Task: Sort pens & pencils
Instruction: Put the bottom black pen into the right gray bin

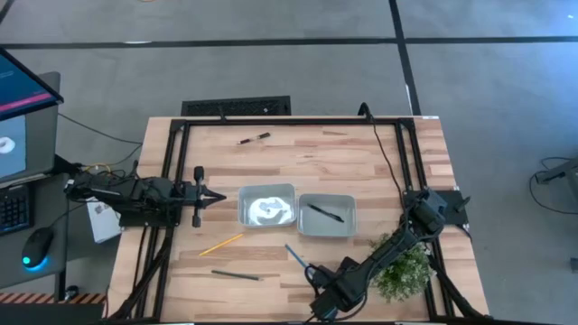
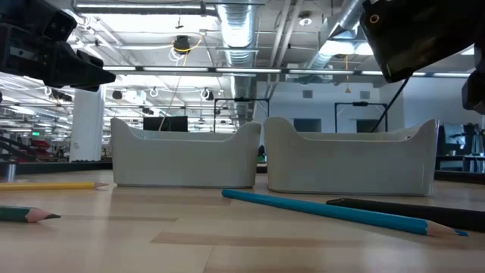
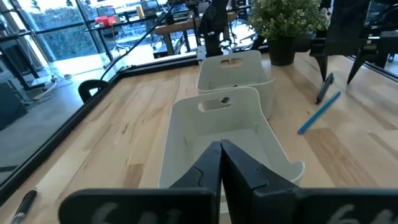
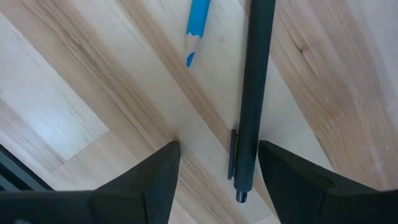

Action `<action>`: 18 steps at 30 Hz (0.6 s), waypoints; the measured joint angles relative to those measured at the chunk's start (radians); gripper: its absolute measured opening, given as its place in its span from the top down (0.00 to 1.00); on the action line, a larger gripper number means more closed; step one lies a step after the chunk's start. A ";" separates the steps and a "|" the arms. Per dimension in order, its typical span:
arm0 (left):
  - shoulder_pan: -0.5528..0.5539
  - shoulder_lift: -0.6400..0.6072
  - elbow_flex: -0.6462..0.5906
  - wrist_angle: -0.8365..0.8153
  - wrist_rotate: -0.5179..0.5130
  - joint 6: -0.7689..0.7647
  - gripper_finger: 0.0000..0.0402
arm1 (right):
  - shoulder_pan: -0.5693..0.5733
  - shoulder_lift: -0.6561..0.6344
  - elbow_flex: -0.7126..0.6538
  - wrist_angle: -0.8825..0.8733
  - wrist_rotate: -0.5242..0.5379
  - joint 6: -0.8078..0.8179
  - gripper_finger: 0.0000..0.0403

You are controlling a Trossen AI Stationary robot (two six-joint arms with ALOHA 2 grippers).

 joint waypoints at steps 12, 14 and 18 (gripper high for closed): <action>0.000 0.000 0.000 0.000 -0.001 -0.014 1.00 | 0.000 0.000 -0.001 0.009 -0.027 0.060 0.40; 0.000 0.000 0.000 0.000 -0.001 -0.015 1.00 | 0.000 0.000 -0.002 0.012 -0.028 0.061 0.42; 0.000 0.000 0.000 0.000 -0.001 -0.016 1.00 | 0.000 0.000 -0.002 0.020 -0.030 0.063 0.52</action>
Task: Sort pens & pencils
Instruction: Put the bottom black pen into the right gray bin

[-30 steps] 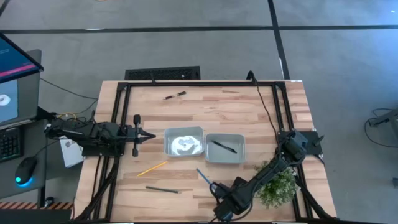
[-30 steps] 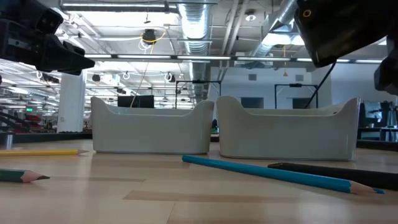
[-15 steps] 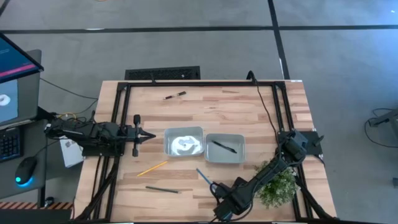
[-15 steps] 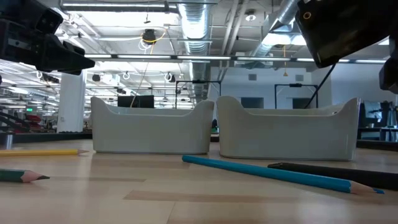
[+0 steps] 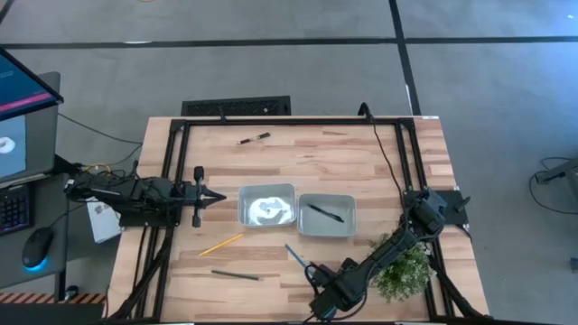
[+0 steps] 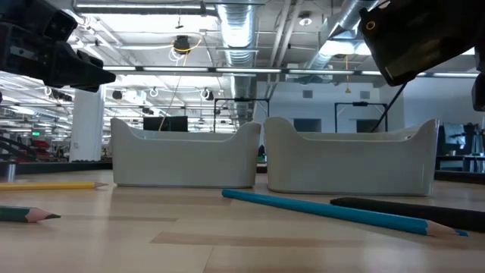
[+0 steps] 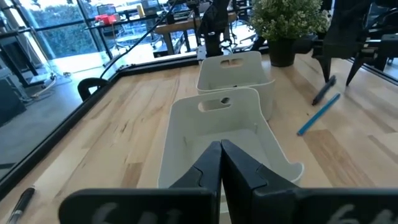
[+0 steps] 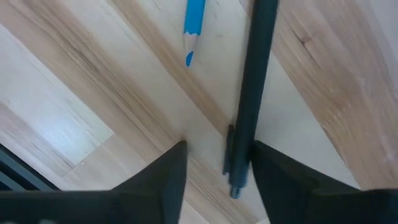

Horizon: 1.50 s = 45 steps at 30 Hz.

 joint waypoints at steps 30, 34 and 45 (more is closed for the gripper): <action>0.000 0.000 0.000 0.000 0.002 -0.018 1.00 | 0.000 0.000 0.000 -0.001 -0.002 -0.018 0.83; 0.000 0.000 0.000 0.000 0.002 -0.018 1.00 | 0.000 0.000 0.000 -0.001 -0.002 -0.018 0.83; 0.000 0.000 0.000 0.000 0.003 -0.018 1.00 | 0.001 -0.005 -0.001 -0.006 0.019 -0.037 0.83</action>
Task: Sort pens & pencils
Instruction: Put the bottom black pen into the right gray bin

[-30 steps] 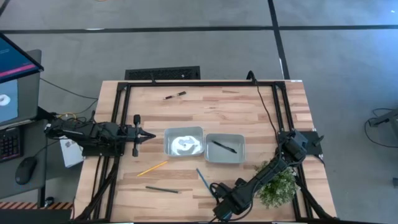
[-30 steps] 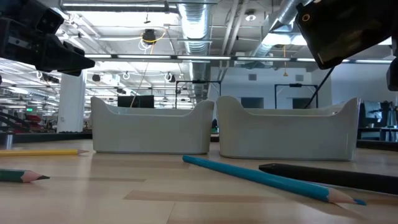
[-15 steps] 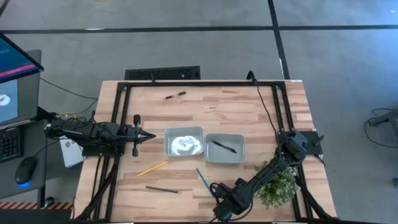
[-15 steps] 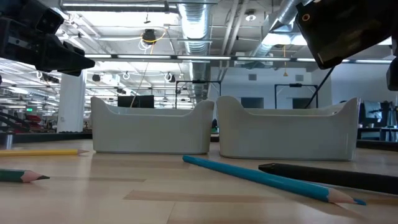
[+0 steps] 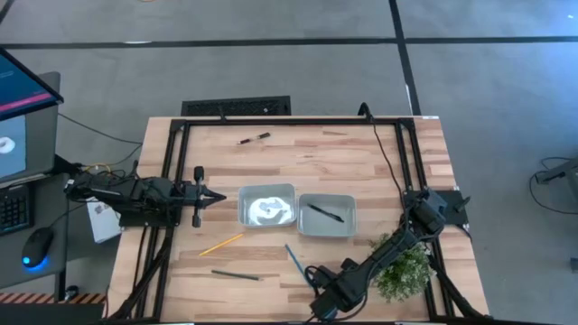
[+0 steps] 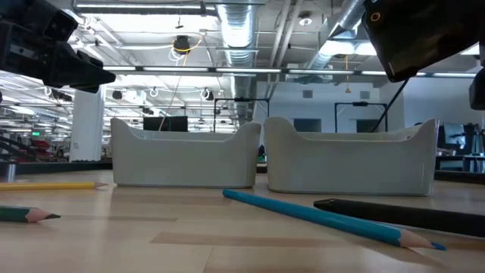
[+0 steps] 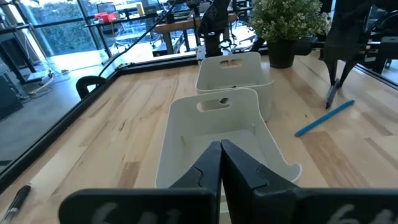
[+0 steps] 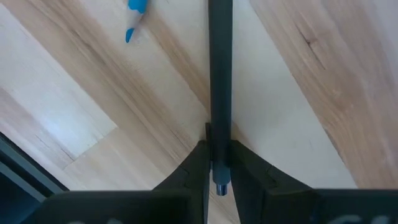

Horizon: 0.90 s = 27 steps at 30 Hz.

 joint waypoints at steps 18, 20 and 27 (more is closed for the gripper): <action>0.000 0.002 0.000 0.000 0.014 -0.008 1.00 | -0.076 -0.125 -0.002 -0.192 0.132 -0.048 0.82; 0.000 0.007 0.000 -0.001 0.024 -0.008 1.00 | -0.096 -0.143 -0.002 -0.186 0.146 -0.079 0.82; 0.000 0.031 0.000 -0.001 0.026 -0.020 1.00 | -0.162 -0.222 0.000 -0.319 0.167 -0.165 0.82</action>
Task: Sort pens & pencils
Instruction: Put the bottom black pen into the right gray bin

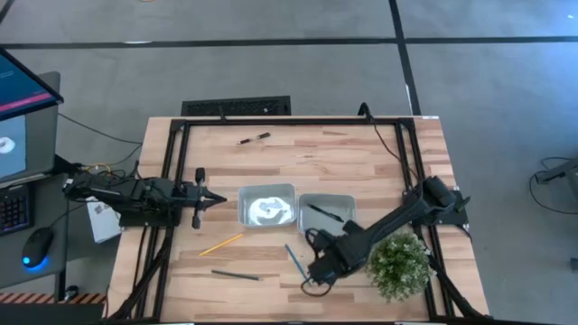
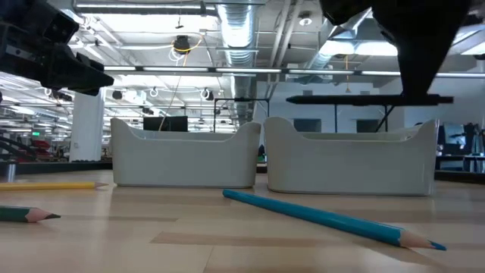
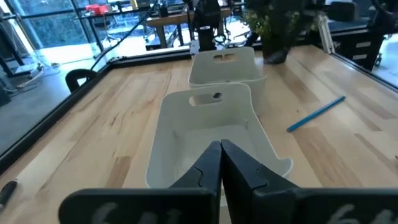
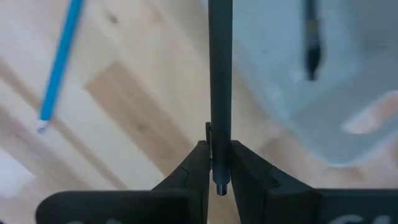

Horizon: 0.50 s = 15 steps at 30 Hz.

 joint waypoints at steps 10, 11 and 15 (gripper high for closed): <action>0.000 0.016 0.000 0.000 0.000 0.002 1.00 | -0.112 -0.047 0.000 -0.165 0.000 -0.287 0.82; 0.000 0.016 0.000 0.000 0.001 0.002 1.00 | -0.127 -0.048 0.000 -0.180 0.000 -0.320 0.82; 0.000 0.015 0.000 0.000 0.001 0.000 1.00 | -0.183 -0.047 0.000 -0.172 -0.002 -0.428 0.83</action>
